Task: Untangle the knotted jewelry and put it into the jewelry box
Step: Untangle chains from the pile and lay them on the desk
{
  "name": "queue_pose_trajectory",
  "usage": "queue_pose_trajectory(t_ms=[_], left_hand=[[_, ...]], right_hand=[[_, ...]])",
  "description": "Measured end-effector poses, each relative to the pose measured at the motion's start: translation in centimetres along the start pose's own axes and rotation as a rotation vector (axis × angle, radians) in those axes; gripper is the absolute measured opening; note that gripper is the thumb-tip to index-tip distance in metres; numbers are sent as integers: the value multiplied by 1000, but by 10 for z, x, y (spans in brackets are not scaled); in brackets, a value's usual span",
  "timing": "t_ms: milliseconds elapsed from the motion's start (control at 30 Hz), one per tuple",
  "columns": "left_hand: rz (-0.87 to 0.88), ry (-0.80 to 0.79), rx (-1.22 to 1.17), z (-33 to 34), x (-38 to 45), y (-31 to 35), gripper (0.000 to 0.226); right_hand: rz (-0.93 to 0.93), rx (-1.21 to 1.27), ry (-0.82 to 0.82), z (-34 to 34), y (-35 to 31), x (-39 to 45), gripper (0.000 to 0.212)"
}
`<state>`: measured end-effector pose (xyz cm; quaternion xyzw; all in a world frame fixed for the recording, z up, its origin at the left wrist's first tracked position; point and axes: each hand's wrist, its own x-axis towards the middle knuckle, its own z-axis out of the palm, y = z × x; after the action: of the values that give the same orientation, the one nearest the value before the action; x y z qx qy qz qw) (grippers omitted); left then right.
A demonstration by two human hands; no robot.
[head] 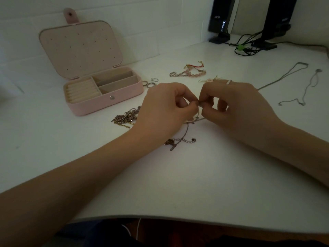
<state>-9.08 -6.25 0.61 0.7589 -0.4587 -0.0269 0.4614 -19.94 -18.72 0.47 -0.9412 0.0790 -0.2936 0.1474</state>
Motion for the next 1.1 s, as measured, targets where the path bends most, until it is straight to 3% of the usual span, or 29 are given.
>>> queue_pose_trajectory(t_ms=[467, 700, 967, 1100], left_hand=[[27, -32, 30, 0, -2, 3, 11], [-161, -88, -158, -3, 0, 5, 9], [-125, -56, -169, -4, -1, 7, 14], [-120, -51, -174, -4, 0, 7, 8]], right_hand=[[-39, -53, 26, 0, -3, 0, 8], [-122, -197, 56, 0, 2, 1, 10], [-39, 6, 60, -4, 4, 3, 7], [-89, -43, 74, -3, 5, 3, 11]])
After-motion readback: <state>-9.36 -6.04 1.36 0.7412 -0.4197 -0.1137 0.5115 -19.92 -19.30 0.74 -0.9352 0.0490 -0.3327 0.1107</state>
